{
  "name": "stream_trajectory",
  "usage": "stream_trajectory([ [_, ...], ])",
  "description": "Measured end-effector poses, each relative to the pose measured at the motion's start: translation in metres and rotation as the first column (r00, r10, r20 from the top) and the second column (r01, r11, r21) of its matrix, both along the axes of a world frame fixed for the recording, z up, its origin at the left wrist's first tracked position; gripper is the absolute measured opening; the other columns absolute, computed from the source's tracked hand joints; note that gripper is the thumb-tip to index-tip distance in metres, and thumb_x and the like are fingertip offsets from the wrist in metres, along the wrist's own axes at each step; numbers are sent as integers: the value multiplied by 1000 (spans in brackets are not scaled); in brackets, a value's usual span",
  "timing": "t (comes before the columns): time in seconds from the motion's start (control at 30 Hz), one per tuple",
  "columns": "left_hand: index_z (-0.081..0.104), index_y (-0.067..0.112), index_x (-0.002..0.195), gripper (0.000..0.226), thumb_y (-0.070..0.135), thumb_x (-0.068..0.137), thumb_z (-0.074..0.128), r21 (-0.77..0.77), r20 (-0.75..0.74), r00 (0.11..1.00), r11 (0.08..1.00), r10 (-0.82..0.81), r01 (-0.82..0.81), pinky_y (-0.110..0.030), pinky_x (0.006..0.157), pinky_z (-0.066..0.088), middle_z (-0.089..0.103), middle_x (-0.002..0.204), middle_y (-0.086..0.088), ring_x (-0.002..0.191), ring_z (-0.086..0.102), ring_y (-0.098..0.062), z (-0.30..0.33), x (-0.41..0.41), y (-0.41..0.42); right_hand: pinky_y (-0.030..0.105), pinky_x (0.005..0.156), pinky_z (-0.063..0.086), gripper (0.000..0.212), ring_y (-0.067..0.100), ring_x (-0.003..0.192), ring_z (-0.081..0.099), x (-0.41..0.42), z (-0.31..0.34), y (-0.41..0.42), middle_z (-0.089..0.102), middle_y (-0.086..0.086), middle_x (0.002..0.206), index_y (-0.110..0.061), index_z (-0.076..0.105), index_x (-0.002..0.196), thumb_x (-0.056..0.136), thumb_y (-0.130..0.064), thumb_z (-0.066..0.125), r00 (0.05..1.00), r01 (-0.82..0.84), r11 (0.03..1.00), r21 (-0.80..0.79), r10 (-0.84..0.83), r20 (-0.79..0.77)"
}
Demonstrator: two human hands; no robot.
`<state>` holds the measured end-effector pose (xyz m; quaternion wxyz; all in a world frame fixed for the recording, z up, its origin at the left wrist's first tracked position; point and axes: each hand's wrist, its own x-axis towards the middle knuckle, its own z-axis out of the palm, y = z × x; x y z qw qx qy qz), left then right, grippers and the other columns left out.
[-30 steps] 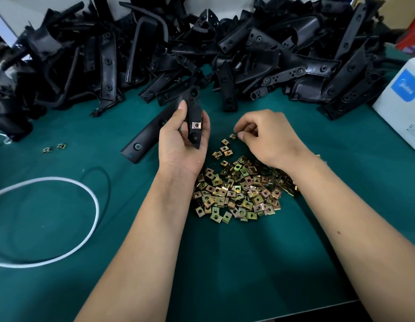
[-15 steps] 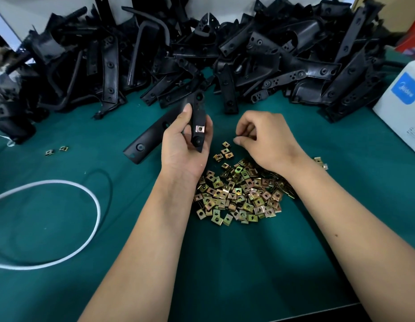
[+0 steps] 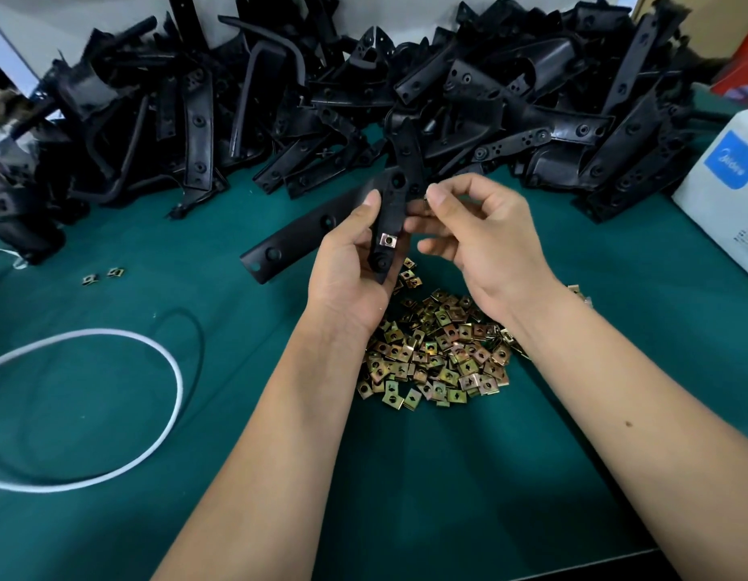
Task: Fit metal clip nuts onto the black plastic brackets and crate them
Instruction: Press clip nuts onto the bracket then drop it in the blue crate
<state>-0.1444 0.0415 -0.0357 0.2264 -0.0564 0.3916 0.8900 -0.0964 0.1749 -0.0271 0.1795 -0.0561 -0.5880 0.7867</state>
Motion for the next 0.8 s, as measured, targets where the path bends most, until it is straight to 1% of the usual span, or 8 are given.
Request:
stream_trajectory([
  [0.13,81,13,74,11,21,81,79,-9,25,999,1000,20,-20,-36,95,59,77,91,-8,88,72,-20,0,0,0,23,58,55,3,19,64,70,0,0,2,75,12,77,-5,68,99,97,-7,69,1000,30,999,18,-29,-4],
  [0.23,82,15,70,18,20,87,77,-9,30,999,1000,17,-17,-35,94,59,77,92,-7,87,72,-18,-1,0,1,23,56,54,7,18,61,68,-1,-1,4,74,11,74,-4,65,94,96,-7,71,997,73,996,46,-74,12],
  [0.33,82,16,69,24,20,91,74,-8,19,1000,1000,9,-9,-32,88,60,77,91,-6,82,73,-17,0,0,1,23,63,56,3,18,66,69,-2,-3,5,74,9,75,-4,72,94,95,-3,70,997,62,995,79,-65,33],
  [0.4,82,15,68,24,19,91,74,-5,28,999,1000,17,-17,-31,86,60,77,89,-6,79,73,-17,0,0,1,24,70,57,13,16,72,69,-2,-4,6,74,6,79,-7,75,99,96,1,67,998,43,996,83,-47,42],
  [0.5,82,16,67,23,20,89,76,-17,39,999,999,30,-29,-33,89,60,76,86,-6,78,72,-16,0,-1,1,25,78,56,24,13,78,67,-3,-4,7,74,2,86,-15,79,102,97,2,64,999,23,992,122,-27,33],
  [0.57,82,17,68,22,21,89,77,-40,33,999,999,24,-23,-34,92,59,76,88,-6,83,71,-17,-1,0,2,25,77,55,22,13,79,68,-3,-3,7,75,2,86,-14,78,106,97,1,65,1000,24,988,153,-27,12],
  [0.7,82,15,72,20,22,89,77,-78,32,999,997,0,2,-34,95,57,75,94,-8,89,69,-19,0,1,3,26,69,57,18,18,73,72,-2,-3,4,75,5,82,-2,68,109,92,0,73,996,94,976,197,-90,-25],
  [0.8,78,11,88,10,21,88,78,-111,34,999,994,9,-6,-35,95,58,76,94,-8,87,70,-19,1,2,4,28,68,58,20,21,72,73,-2,-2,5,76,9,83,1,65,108,90,0,75,993,117,976,184,-113,-29],
])
